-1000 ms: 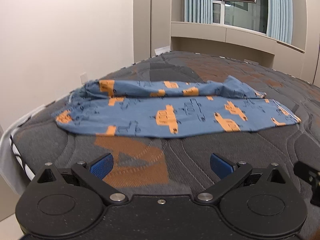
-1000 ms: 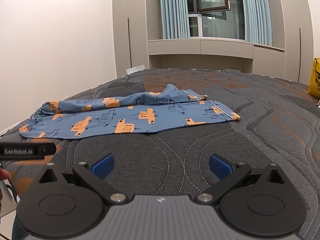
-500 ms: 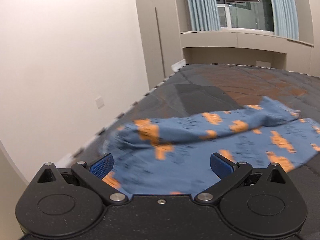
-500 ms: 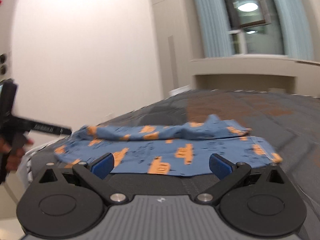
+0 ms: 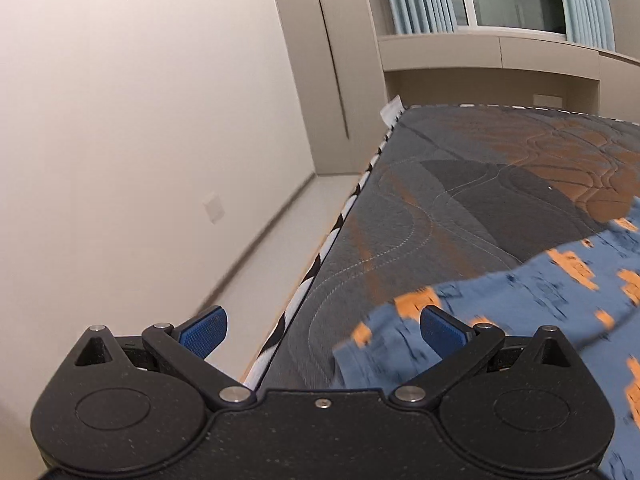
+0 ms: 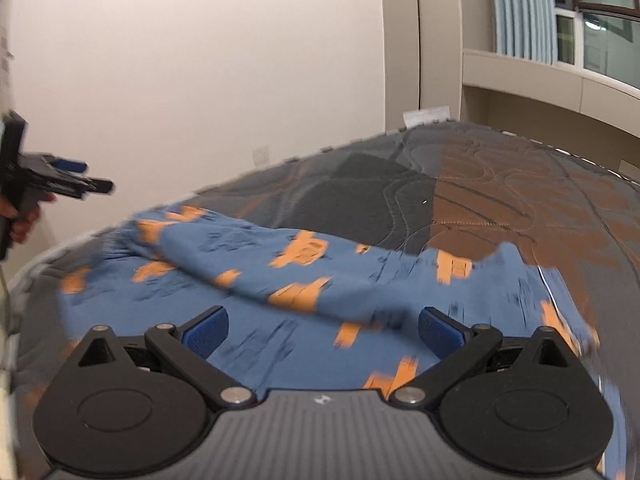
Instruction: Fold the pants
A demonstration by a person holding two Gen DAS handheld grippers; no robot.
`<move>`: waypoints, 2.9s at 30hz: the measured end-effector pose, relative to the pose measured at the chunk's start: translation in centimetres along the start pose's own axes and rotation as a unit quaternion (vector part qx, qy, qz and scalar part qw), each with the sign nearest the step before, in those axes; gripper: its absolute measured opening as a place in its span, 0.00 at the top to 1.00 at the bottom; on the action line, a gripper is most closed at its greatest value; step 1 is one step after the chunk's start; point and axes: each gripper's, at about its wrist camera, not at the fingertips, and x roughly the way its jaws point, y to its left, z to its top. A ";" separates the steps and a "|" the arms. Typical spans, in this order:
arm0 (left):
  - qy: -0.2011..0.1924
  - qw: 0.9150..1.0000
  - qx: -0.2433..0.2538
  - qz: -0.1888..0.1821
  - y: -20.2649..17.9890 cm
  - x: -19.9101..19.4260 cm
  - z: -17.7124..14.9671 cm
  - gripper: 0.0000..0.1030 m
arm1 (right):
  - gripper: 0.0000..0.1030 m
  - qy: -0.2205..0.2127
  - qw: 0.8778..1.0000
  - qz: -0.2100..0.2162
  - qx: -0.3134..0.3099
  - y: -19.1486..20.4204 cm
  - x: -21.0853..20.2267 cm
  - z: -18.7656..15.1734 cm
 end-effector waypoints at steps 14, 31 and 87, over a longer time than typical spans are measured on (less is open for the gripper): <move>0.078 0.987 0.042 -0.132 1.1 12.7 1.4 0.17 | 0.24 0.089 0.994 0.049 -0.047 -4.0 16.4 8.6; 0.109 0.972 0.067 -0.197 -1.6 14.1 1.0 1.00 | 0.94 0.150 0.976 0.087 -0.129 -2.8 19.7 7.2; 0.030 0.991 0.012 -0.132 -1.1 11.8 4.1 1.00 | 0.97 0.020 0.989 0.016 -0.148 -0.9 18.2 11.3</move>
